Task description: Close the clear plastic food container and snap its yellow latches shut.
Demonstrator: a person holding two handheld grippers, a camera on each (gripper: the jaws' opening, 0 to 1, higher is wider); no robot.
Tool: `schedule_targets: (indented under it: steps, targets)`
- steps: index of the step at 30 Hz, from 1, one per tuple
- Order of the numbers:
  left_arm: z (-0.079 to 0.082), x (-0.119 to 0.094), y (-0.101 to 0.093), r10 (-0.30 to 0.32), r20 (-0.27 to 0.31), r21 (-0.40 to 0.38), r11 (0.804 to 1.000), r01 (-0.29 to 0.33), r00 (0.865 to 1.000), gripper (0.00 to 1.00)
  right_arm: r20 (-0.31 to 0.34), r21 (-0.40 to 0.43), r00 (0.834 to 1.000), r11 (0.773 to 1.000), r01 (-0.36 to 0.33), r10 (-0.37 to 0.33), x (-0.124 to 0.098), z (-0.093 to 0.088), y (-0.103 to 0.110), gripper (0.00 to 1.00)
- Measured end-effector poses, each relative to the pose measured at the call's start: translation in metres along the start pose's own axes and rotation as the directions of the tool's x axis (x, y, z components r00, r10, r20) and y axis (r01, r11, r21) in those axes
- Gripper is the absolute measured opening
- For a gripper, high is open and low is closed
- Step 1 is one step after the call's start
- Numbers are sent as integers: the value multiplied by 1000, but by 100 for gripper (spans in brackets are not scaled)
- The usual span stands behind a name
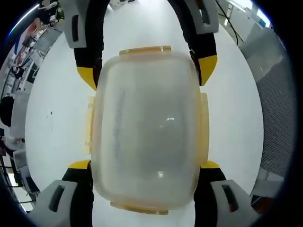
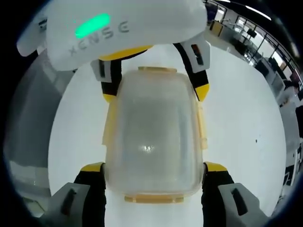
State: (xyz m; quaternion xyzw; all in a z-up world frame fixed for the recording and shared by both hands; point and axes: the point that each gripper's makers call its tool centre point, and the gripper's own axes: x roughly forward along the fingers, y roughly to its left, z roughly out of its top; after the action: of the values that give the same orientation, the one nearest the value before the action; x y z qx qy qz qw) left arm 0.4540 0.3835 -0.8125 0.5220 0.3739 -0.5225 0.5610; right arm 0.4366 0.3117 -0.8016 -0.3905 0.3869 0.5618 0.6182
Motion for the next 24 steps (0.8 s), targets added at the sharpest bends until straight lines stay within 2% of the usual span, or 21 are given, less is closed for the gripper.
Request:
schedule_targets:
  steps: [2,5,13,17,24]
  targets:
    - [1,-1,2,-3,-1,-14,1000,3,1000,89,-20,-41,1000,999,6,-7,2,-3,1,87]
    - [4,-2,1,-14,9,-40,999,15,1000,95,-11,-21,1000,1000,-5,5,4,-1,3,94]
    - [0,-6,1,0,-2,-18,1000,0,1000,95,8,0,1000,1000,14,-14,-5,-2,0,93]
    - [0,-10,5,17,12,-39,999,-16,1000,95,63,49,997,998,43,-46,-9,4,-4,92]
    - [0,-20,2,46,76,-101,994,-39,996,94,124,114,989,991,70,-84,-18,6,2,92]
